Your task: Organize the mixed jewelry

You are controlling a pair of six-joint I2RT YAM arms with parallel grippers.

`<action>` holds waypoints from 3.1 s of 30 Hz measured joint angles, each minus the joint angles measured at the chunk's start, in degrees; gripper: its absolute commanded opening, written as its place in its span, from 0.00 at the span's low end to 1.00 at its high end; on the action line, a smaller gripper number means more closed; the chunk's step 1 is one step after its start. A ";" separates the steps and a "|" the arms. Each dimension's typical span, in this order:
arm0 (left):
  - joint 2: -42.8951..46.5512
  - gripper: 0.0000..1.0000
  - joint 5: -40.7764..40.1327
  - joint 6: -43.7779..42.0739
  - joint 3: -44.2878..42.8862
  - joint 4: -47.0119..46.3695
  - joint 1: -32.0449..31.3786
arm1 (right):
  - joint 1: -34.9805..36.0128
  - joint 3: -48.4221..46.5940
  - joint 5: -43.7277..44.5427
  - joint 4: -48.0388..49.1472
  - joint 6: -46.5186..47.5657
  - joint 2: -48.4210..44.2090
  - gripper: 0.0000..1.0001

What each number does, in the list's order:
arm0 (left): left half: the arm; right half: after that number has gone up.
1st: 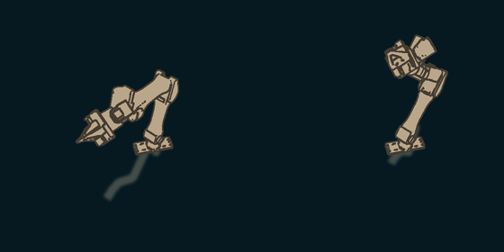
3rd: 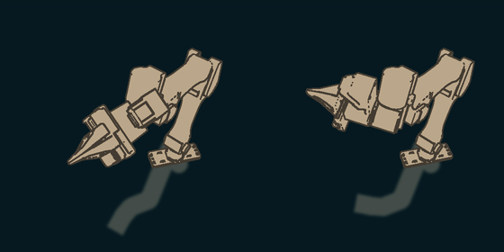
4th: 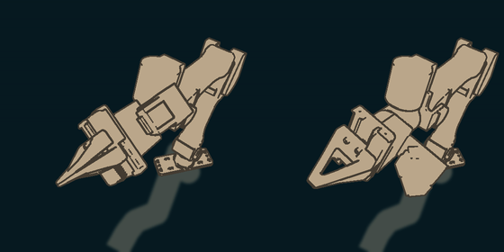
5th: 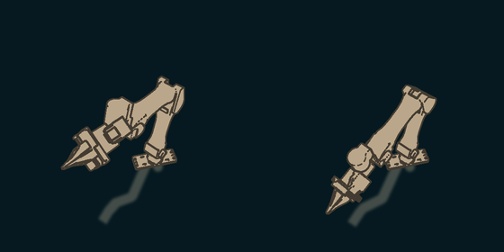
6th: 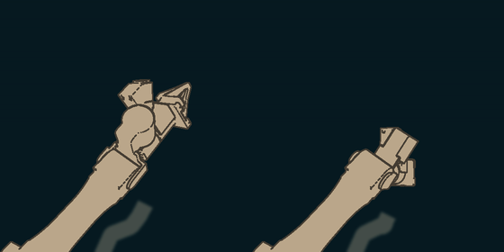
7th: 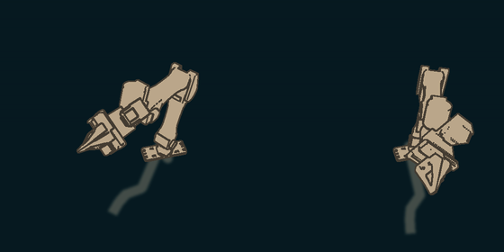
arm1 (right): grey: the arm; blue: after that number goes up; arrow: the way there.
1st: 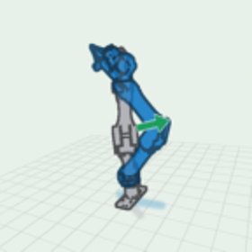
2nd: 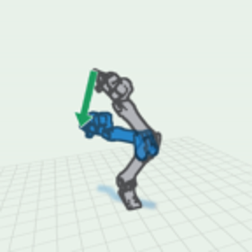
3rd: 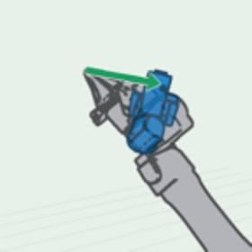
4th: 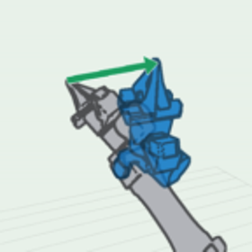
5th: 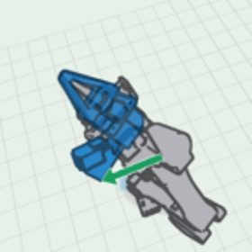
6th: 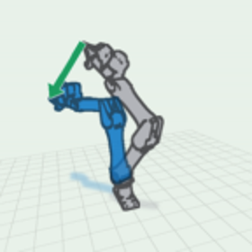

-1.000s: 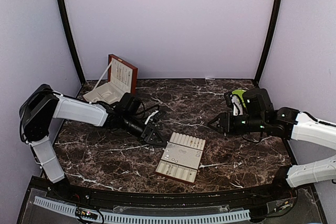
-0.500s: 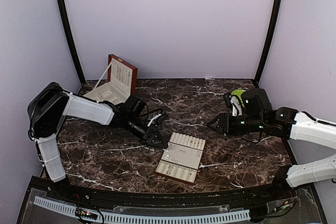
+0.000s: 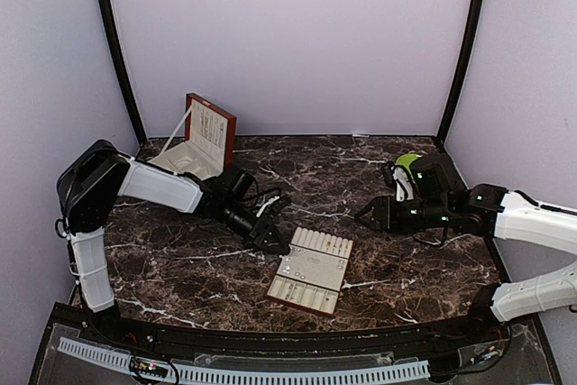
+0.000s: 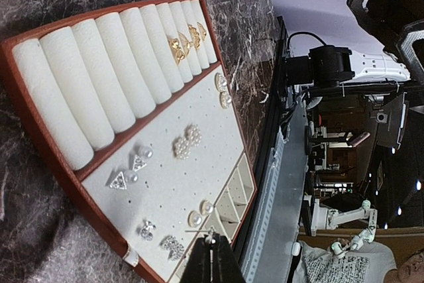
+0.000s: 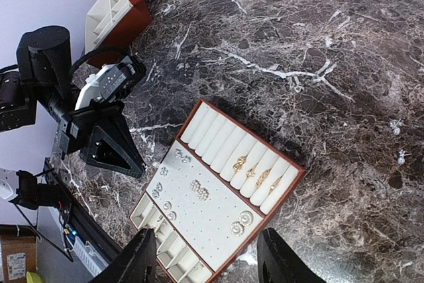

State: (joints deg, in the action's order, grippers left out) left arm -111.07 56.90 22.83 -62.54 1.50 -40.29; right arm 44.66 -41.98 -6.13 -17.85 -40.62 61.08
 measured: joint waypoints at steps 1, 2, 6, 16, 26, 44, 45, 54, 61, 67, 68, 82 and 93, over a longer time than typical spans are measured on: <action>-0.35 0.00 0.02 -0.04 -0.22 0.07 0.02 | 0.00 0.00 0.02 0.00 0.07 0.11 0.53; -0.61 0.00 0.02 -0.15 -0.42 0.09 0.02 | 0.00 0.00 0.04 0.00 0.09 0.22 0.52; -1.16 0.00 0.07 -0.42 -1.07 0.52 0.09 | 0.00 -0.02 0.26 0.00 0.26 0.72 0.53; -2.67 0.00 0.31 -1.16 -1.99 1.05 0.35 | 0.00 -0.04 1.05 -0.02 0.96 1.11 0.53; -3.10 0.00 0.33 -1.68 -2.25 1.68 0.35 | 0.00 -0.13 1.07 -0.02 0.98 1.70 0.53; -4.50 0.00 0.33 -1.75 -3.74 1.99 0.35 | 0.00 -0.13 1.46 -0.15 0.92 1.07 0.53; -4.59 0.00 0.33 -1.75 -3.85 1.97 0.35 | 0.00 -0.13 1.49 -0.15 0.92 0.96 0.53; -5.18 0.00 0.33 -1.75 -3.96 2.01 0.39 | 0.00 -0.13 1.95 -0.22 0.90 0.13 0.53; -5.42 0.00 0.33 -1.73 -4.07 2.05 0.39 | 0.00 -0.13 2.23 -0.33 0.87 0.09 0.54; -5.77 0.00 0.31 -1.73 -4.09 2.05 0.42 | 0.00 -0.13 2.40 -0.42 0.87 0.09 0.53; -5.86 0.00 0.31 -1.73 -4.09 2.05 0.44 | 0.00 -0.13 2.40 -0.42 0.85 0.09 0.53; -6.38 0.00 0.11 -1.68 -4.79 2.97 0.44 | 0.00 -0.11 2.97 -0.61 0.68 0.09 0.53; -6.99 0.00 0.00 -1.64 -5.27 3.67 0.44 | 0.00 -0.11 3.26 -0.68 0.68 0.09 0.54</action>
State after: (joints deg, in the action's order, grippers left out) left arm -118.06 56.90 21.19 -67.81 5.17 -39.86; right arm 44.66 -42.09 -2.87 -18.52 -39.94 61.17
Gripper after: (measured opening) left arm 0.023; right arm 0.534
